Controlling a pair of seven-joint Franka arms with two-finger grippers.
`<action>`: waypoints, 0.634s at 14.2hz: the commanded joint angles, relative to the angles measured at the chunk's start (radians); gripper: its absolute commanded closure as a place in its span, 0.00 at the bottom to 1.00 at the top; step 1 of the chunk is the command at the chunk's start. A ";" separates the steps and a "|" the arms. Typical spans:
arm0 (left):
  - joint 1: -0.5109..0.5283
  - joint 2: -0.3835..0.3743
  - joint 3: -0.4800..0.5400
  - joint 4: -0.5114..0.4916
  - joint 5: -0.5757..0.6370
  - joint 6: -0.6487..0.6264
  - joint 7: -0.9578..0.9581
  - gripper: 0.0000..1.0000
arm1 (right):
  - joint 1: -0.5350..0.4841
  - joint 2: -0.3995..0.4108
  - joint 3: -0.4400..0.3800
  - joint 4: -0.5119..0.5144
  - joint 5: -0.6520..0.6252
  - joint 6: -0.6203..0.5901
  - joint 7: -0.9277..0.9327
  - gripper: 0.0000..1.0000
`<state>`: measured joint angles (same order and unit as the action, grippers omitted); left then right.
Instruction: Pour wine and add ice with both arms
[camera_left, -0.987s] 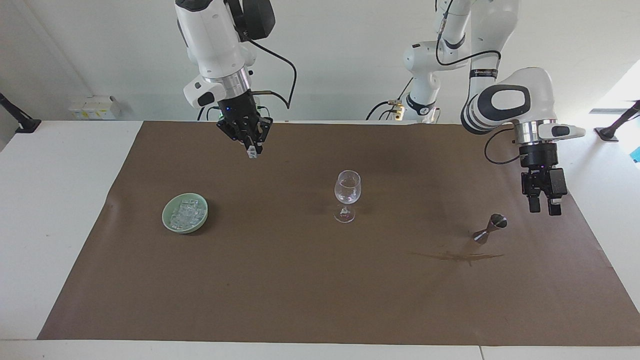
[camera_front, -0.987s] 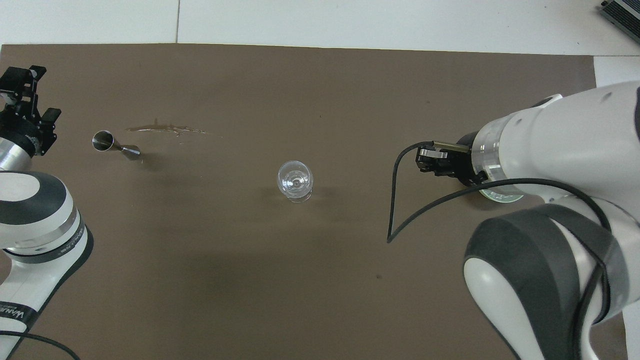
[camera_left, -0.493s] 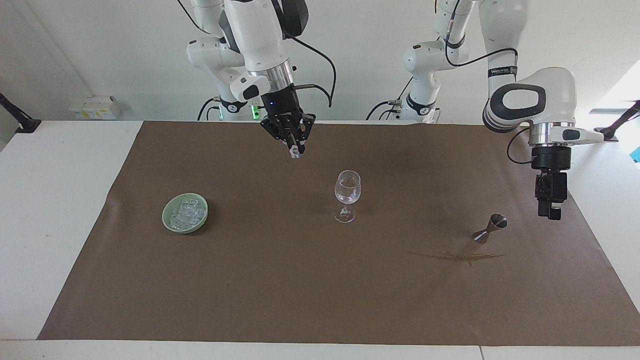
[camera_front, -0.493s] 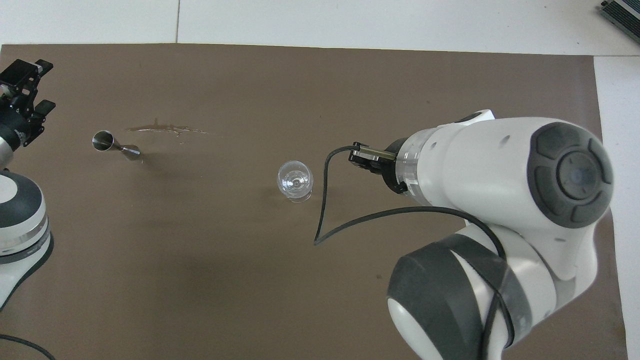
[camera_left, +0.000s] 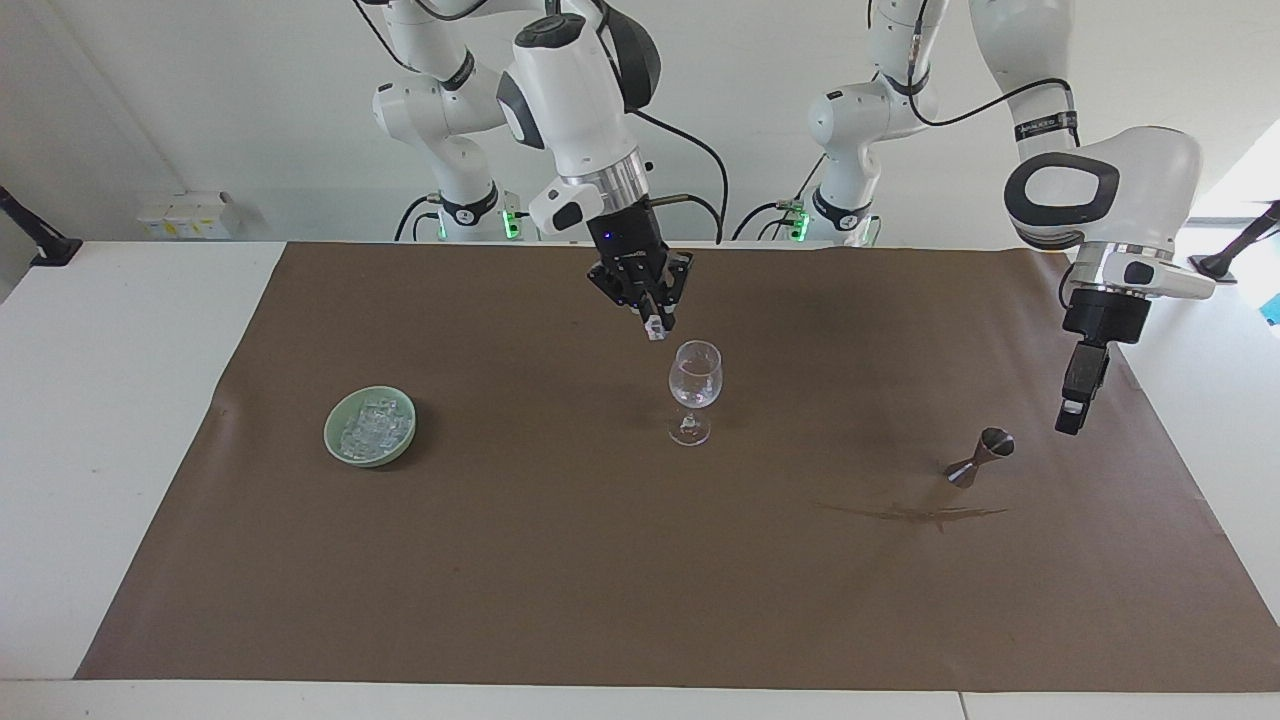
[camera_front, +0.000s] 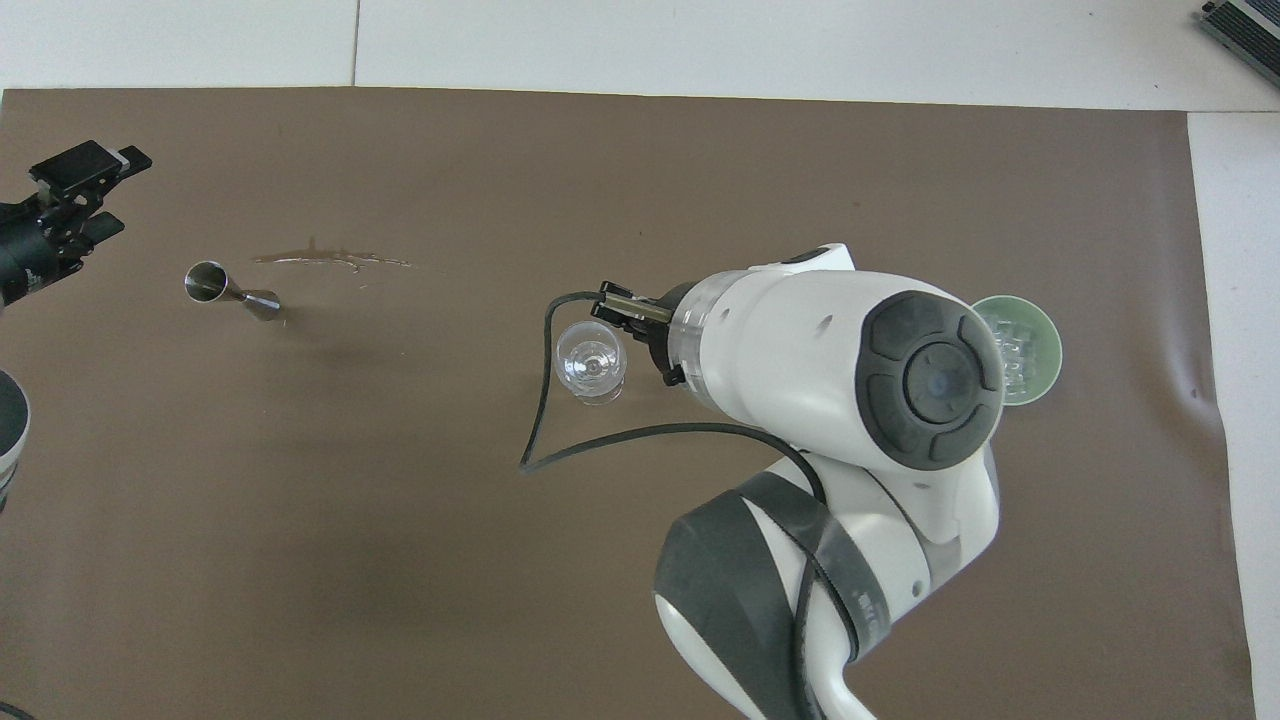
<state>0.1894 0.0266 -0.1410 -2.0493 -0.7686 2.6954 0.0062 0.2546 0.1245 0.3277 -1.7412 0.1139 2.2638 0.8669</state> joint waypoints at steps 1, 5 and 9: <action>0.024 -0.014 -0.003 0.038 0.168 -0.144 -0.082 0.00 | 0.028 0.015 -0.001 -0.003 -0.017 0.020 0.043 1.00; 0.021 -0.014 -0.003 0.106 0.351 -0.294 -0.175 0.00 | 0.032 0.033 0.001 -0.004 -0.023 0.035 0.049 1.00; 0.002 -0.025 -0.009 0.152 0.517 -0.389 -0.242 0.00 | 0.044 0.052 -0.001 -0.012 -0.023 0.063 0.049 1.00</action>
<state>0.1995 0.0176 -0.1526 -1.9226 -0.3269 2.3753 -0.2072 0.2931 0.1667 0.3273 -1.7448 0.1101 2.2870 0.8877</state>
